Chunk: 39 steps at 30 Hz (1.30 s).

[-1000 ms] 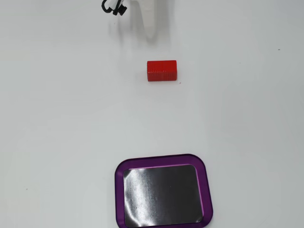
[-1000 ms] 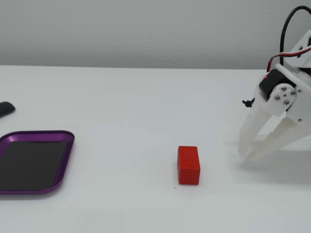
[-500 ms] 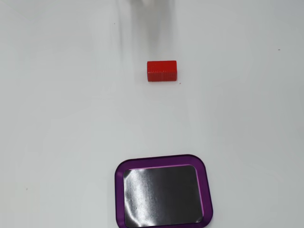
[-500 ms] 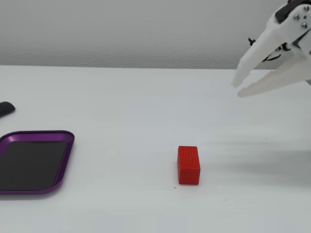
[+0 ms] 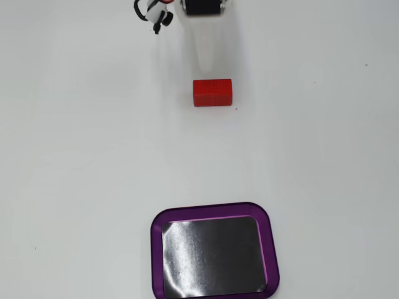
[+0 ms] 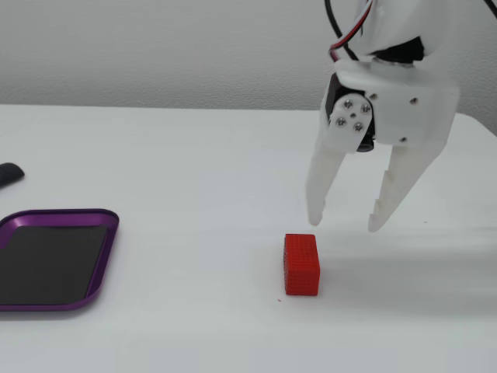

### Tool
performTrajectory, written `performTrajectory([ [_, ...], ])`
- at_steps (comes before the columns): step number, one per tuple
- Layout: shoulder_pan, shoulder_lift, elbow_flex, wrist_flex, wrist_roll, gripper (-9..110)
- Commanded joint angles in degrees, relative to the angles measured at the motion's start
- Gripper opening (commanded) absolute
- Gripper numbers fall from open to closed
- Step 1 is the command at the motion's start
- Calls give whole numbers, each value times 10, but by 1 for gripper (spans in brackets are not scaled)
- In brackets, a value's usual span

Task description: Pick up the cube and place it in the box.

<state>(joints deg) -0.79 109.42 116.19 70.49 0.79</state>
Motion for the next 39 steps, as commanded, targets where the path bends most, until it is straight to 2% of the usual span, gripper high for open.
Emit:
performTrajectory([
  [1,-33,-25,-27,-3,3,32],
  [6,-54,-39,-27,-21,3,33],
  [13,-7,-40,-17,-105,-4,33],
  [16,19,-45,-4,-112,-4,33],
  [36,17,-137,20,-143,-4,33],
  [39,17,-155,20,-148,-4,30],
])
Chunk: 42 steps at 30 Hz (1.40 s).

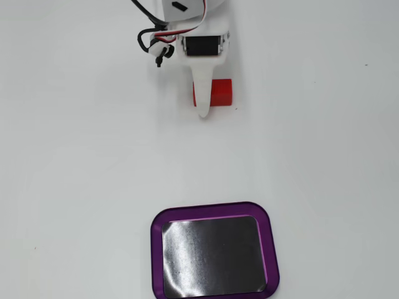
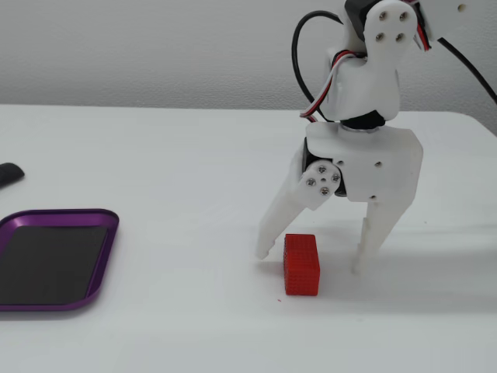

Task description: Pick up the cube and place it in the box.

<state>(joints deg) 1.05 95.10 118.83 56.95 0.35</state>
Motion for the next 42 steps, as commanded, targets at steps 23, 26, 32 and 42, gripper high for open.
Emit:
performTrajectory([
  [23,-20,198,-76,13,1,-1],
  [26,-18,309,-68,-2,1,0],
  [32,-18,501,28,-58,1,0],
  [42,-10,605,325,-447,-28,0],
])
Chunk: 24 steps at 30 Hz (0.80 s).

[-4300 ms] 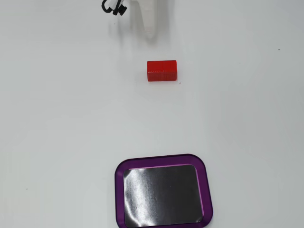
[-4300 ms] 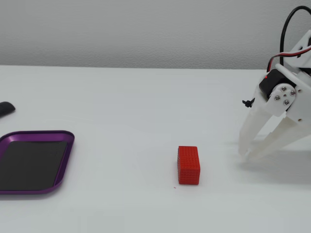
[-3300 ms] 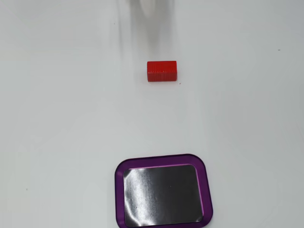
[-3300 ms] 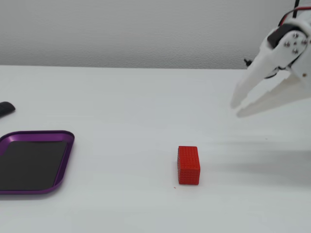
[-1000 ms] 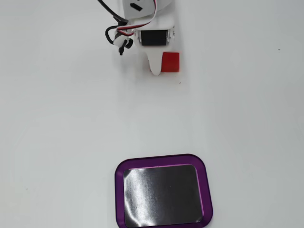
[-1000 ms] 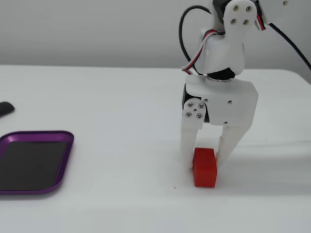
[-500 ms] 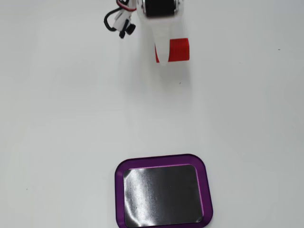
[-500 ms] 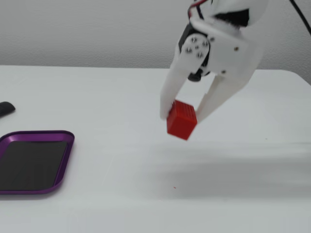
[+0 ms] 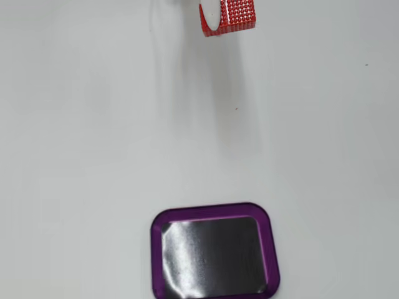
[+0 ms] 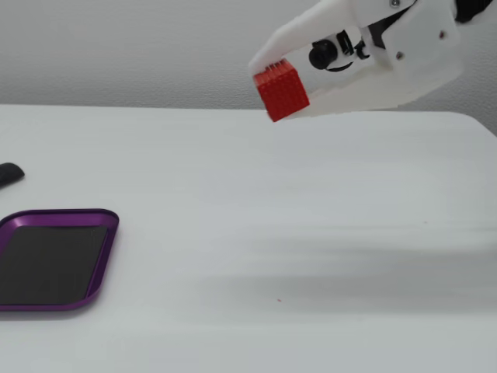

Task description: Pick up the cube and place it in the box.

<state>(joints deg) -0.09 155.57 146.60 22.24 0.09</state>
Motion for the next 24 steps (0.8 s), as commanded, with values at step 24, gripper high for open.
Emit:
performTrajectory([
  [24,2,-756,-602,10,21,0],
])
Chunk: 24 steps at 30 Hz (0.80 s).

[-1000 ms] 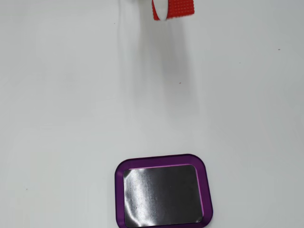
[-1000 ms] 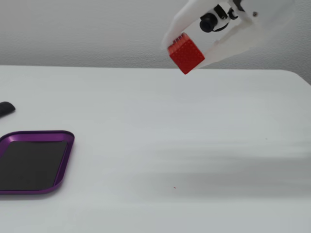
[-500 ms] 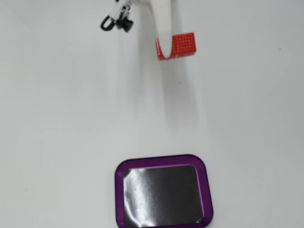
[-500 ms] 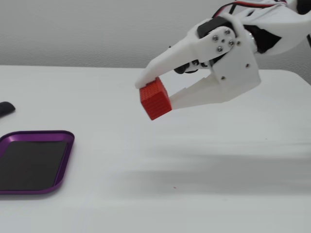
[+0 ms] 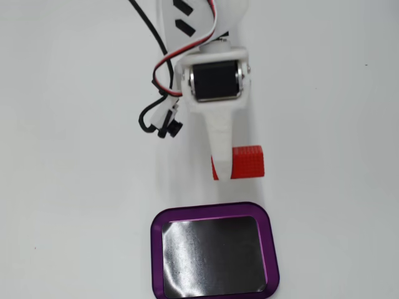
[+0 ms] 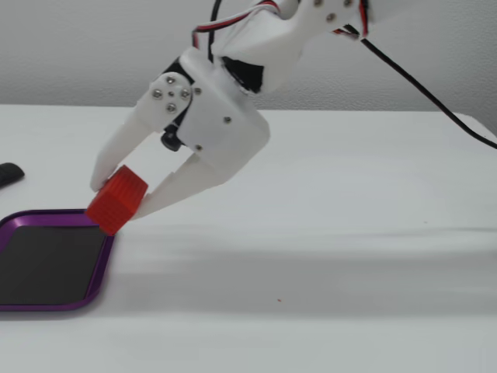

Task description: Pick up the cube and place it in the box.

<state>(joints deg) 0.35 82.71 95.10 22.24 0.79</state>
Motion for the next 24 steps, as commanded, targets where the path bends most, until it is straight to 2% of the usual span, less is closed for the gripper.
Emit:
performTrajectory([
  [1,-3,-44,-115,11,25,0],
  [10,32,-189,-364,181,67,0],
  [17,28,-225,-448,300,68,1],
  [24,25,-225,-456,372,69,20],
])
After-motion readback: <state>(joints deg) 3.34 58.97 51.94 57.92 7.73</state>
